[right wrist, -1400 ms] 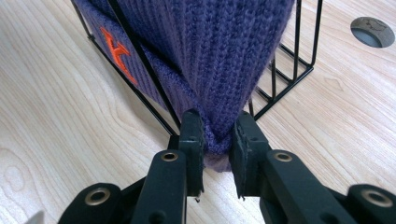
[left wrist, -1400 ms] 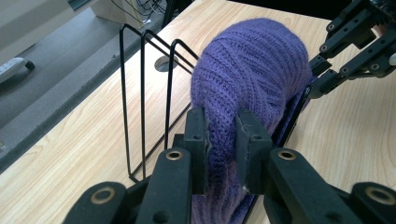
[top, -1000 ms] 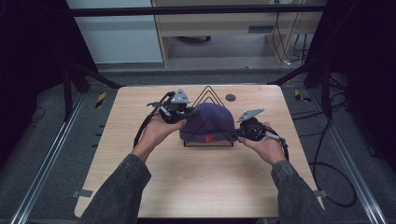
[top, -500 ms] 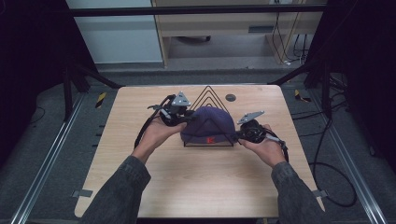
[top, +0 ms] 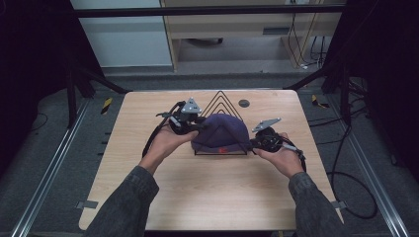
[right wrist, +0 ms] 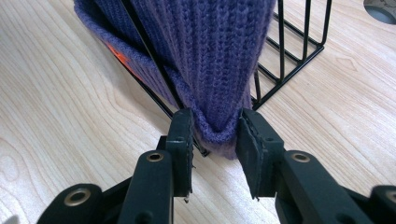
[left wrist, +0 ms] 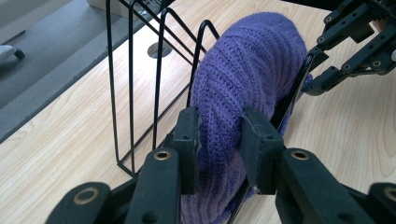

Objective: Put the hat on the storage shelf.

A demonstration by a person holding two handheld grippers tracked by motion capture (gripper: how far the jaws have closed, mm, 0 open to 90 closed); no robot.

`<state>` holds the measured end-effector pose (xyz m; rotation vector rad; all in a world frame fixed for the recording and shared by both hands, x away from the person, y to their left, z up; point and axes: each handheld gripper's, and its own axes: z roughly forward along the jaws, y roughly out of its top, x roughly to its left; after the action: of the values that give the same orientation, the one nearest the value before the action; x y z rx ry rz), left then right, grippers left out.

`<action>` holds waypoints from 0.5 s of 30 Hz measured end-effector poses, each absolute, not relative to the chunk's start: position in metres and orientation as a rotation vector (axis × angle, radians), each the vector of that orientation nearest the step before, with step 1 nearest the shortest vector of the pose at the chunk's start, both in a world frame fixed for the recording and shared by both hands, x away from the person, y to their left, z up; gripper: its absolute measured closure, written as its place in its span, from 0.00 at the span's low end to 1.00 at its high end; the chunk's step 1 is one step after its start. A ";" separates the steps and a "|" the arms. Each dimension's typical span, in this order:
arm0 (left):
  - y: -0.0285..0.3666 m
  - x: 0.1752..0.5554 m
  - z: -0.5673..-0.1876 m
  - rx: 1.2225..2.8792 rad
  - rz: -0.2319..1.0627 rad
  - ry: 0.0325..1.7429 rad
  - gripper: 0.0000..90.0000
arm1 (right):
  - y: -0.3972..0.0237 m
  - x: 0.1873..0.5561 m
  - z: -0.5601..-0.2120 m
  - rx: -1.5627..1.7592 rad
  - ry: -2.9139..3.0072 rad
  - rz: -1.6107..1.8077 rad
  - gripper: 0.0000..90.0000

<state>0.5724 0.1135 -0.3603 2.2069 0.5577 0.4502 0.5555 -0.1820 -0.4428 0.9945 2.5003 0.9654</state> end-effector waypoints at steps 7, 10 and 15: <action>0.114 0.572 -0.360 2.199 0.444 0.557 0.73 | -0.184 0.555 -0.442 0.996 2.501 0.963 0.75; 0.115 0.570 -0.358 2.191 0.451 0.558 0.70 | -0.185 0.554 -0.441 0.994 2.494 0.967 0.74; 0.118 0.567 -0.354 2.170 0.455 0.573 0.69 | -0.186 0.549 -0.437 0.995 2.483 0.978 0.71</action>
<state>0.5669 0.1185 -0.3537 2.1702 0.5729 0.4555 0.5485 -0.1863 -0.4370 0.9950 2.4826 0.9781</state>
